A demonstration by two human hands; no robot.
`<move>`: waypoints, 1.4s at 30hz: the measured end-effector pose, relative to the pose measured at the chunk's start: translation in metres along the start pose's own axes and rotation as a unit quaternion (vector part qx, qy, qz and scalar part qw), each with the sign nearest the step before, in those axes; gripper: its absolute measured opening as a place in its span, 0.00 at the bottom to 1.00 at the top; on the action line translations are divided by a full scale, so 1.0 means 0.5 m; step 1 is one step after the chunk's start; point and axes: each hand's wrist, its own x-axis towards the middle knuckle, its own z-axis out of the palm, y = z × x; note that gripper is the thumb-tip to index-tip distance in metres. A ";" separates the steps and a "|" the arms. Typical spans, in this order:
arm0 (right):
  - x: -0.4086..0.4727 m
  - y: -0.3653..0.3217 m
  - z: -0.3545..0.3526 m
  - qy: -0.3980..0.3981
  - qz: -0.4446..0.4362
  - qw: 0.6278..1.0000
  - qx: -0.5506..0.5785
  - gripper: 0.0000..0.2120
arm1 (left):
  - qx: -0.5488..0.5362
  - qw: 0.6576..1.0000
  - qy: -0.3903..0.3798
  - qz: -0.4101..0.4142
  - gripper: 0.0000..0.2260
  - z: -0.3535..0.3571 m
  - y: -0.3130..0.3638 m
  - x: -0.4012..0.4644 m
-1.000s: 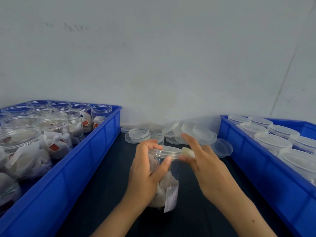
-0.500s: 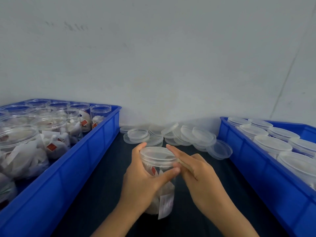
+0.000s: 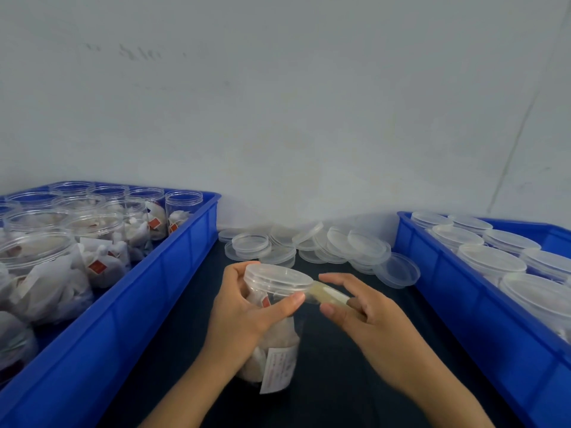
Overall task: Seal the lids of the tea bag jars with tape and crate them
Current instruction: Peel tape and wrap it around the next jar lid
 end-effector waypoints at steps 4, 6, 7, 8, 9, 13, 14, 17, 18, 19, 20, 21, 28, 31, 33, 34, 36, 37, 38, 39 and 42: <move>0.000 -0.011 -0.014 -0.006 -0.021 0.979 -0.202 0.24 | 0.017 1.000 0.003 0.002 0.36 0.001 -0.003 0.004; 0.004 -0.006 -0.020 -0.011 -0.040 0.968 -0.246 0.29 | 0.014 1.000 -0.004 -0.002 0.35 0.000 -0.003 0.008; 0.005 -0.001 -0.023 -0.009 -0.043 0.970 -0.239 0.30 | 0.012 1.000 -0.016 -0.003 0.35 -0.003 -0.003 0.010; 0.006 0.001 -0.024 -0.010 -0.040 0.973 -0.225 0.31 | 0.010 0.999 -0.032 -0.005 0.36 -0.005 -0.002 0.011; 0.006 0.003 -0.024 -0.013 -0.034 0.977 -0.208 0.32 | 0.005 0.999 -0.049 -0.009 0.38 -0.008 -0.001 0.013; 0.007 0.008 -0.015 0.003 -0.024 0.990 -0.136 0.35 | -0.026 0.993 -0.103 -0.045 0.40 -0.015 -0.002 0.019; 0.006 0.007 -0.013 0.010 -0.031 0.991 -0.133 0.34 | -0.034 0.991 -0.114 -0.055 0.41 -0.015 -0.002 0.019; 0.005 0.004 -0.009 0.018 -0.050 0.988 -0.145 0.30 | -0.058 0.986 -0.138 -0.069 0.42 -0.014 -0.004 0.018; 0.004 0.003 -0.008 0.022 -0.056 0.987 -0.147 0.29 | -0.065 0.985 -0.142 -0.072 0.42 -0.013 -0.005 0.018; 0.003 0.003 -0.006 0.025 -0.060 0.987 -0.148 0.28 | -0.069 0.984 -0.145 -0.074 0.42 -0.012 -0.005 0.017; 0.003 0.003 -0.004 0.027 -0.063 0.986 -0.150 0.28 | -0.073 0.984 -0.147 -0.074 0.43 -0.011 -0.006 0.017; 0.004 0.003 -0.001 0.029 -0.066 0.986 -0.152 0.28 | -0.078 0.983 -0.148 -0.074 0.43 -0.010 -0.007 0.016; 0.004 0.011 0.012 0.067 -0.057 0.984 -0.154 0.25 | 0.033 0.994 -0.094 -0.032 0.24 0.001 0.006 0.005; -0.004 0.008 0.029 0.098 -0.067 0.982 -0.148 0.21 | 0.121 0.992 0.024 0.035 0.22 0.019 0.010 -0.009; -0.009 0.002 0.044 0.107 -0.083 0.979 -0.155 0.22 | 0.150 0.983 0.092 0.055 0.19 0.026 0.011 -0.020; -0.012 -0.002 0.051 0.111 -0.088 0.977 -0.159 0.22 | 0.171 0.977 0.109 0.059 0.18 0.028 0.012 -0.023; -0.018 -0.011 0.062 0.113 -0.093 0.976 -0.160 0.23 | 0.199 0.971 0.115 0.061 0.17 0.028 0.013 -0.026; -0.021 -0.015 0.065 0.111 -0.096 0.976 -0.160 0.24 | 0.194 0.974 0.106 0.050 0.19 0.027 0.015 -0.027; -0.023 -0.019 0.066 0.108 -0.100 0.976 -0.162 0.24 | 0.178 0.979 0.090 0.030 0.23 0.026 0.018 -0.027; -0.025 -0.022 0.067 0.104 -0.104 0.975 -0.165 0.25 | 0.165 0.983 0.077 0.006 0.28 0.025 0.020 -0.025; -0.027 -0.032 0.060 0.080 -0.109 0.976 -0.171 0.26 | 0.180 0.981 0.055 -0.036 0.38 0.019 0.022 -0.019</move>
